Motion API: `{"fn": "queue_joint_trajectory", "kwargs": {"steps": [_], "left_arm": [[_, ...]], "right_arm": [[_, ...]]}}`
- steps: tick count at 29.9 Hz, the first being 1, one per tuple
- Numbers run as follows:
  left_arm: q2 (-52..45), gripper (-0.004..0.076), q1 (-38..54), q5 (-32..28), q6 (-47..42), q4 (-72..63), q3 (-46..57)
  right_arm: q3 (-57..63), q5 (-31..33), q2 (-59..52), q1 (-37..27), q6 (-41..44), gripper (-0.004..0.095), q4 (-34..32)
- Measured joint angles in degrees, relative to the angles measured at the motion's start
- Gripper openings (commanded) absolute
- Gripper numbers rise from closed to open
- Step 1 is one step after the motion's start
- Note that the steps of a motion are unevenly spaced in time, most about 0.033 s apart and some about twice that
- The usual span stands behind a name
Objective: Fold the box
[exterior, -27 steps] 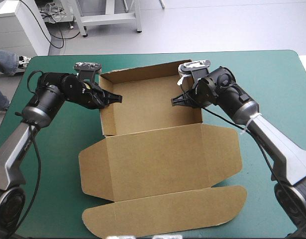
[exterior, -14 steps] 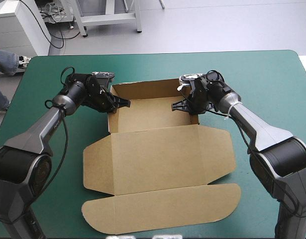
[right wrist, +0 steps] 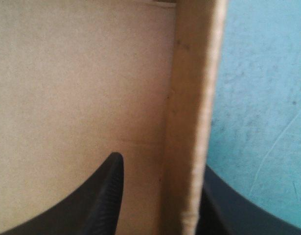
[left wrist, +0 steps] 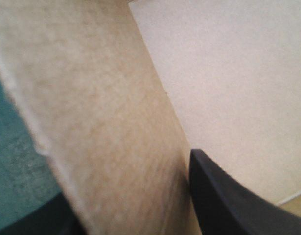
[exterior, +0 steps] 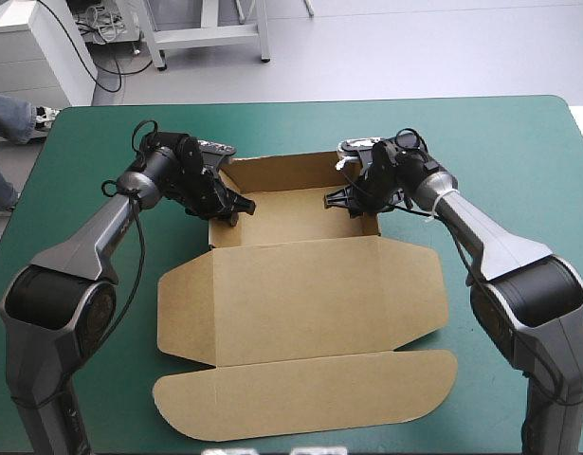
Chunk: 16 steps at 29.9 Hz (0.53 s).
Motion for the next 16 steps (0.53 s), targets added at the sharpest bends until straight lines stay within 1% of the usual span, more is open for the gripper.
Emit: {"fn": "queue_joint_trajectory", "kwargs": {"steps": [6, 11, 16], "left_arm": [[0.09, 0.039, -0.1, 6.1, 0.23, 2.1, -6.26], [-0.56, 0.039, -0.1, 6.91, 0.23, 3.82, -10.54], [-5.21, 0.039, -0.1, 7.41, 0.23, 4.56, -12.85]], "right_arm": [[-6.57, 4.1, 0.28, 0.0, -0.05, 0.0418, -1.03], [-14.38, 10.91, -0.03, 0.0, -0.05, 0.0418, -2.86], [-16.66, 12.61, -3.43, 0.0, -0.05, 0.0417, -3.47]]}}
